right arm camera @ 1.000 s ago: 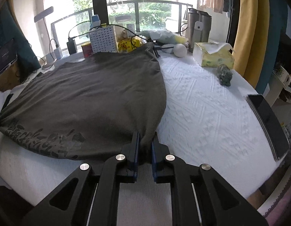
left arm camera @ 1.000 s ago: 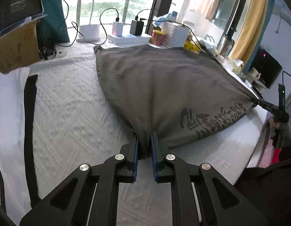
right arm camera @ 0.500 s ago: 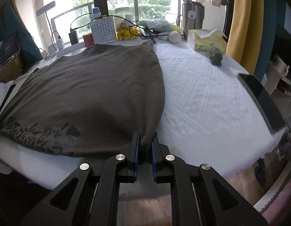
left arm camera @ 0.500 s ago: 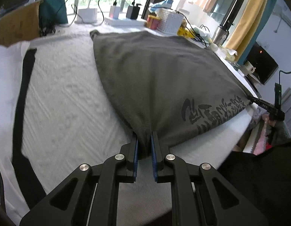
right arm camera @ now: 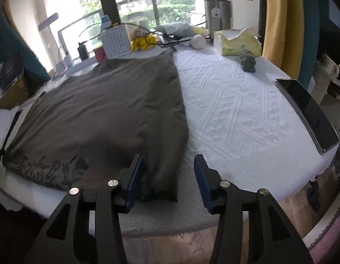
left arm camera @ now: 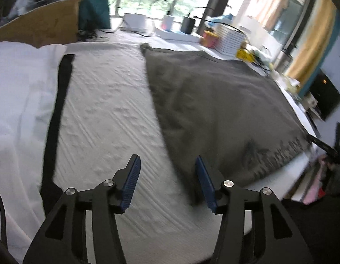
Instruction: Fold small clothes
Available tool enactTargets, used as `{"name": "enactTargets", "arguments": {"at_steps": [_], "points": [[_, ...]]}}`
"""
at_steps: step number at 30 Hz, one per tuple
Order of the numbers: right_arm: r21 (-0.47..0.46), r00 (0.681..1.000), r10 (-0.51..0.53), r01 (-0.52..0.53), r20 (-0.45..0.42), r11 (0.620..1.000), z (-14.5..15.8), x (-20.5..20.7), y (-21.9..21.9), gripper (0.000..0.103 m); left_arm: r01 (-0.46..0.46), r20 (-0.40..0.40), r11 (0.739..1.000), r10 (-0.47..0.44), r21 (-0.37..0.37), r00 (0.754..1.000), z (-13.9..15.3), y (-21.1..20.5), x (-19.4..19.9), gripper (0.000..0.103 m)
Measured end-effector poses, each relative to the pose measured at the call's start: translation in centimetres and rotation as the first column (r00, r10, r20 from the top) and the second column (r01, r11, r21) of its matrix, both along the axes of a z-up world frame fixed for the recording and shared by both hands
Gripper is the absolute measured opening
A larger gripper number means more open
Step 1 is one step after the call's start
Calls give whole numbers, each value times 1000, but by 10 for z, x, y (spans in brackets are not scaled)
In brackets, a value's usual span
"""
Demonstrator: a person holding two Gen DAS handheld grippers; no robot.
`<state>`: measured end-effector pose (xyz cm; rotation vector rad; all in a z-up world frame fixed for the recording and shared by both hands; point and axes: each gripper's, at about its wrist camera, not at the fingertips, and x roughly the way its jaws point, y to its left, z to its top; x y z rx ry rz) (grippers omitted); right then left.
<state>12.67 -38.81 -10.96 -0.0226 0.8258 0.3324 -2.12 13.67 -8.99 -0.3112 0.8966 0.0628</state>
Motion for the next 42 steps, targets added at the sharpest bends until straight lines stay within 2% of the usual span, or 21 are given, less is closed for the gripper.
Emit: {"name": "enactTargets", "arguments": {"at_steps": [6, 15, 24, 28, 34, 40, 42], "points": [[11, 999, -37, 37, 34, 999, 11, 16, 3, 48, -11, 16, 999, 11, 35, 1000, 5, 7, 32, 55], [-15, 999, -17, 18, 45, 1000, 17, 55, 22, 48, -7, 35, 997, 5, 77, 999, 6, 18, 93, 55], [-29, 999, -6, 7, 38, 1000, 19, 88, 36, 48, -19, 6, 992, 18, 124, 1000, -2, 31, 159, 55], [-29, 999, 0, 1, 45, 1000, 23, 102, 41, 48, -43, 16, 996, 42, 82, 999, -5, 40, 184, 55], [-58, 998, 28, -25, 60, 998, 30, 132, 56, 48, -20, 32, 996, 17, 86, 999, -8, 47, 208, 55], [-82, 998, 59, -56, 37, 995, 22, 187, 65, 48, -14, 31, 996, 11, 87, 999, -13, 56, 230, 55], [-84, 997, 65, -62, 30, 995, 21, 203, 69, 48, -12, 28, 996, 10, 88, 1000, -16, 58, 236, 51]]}}
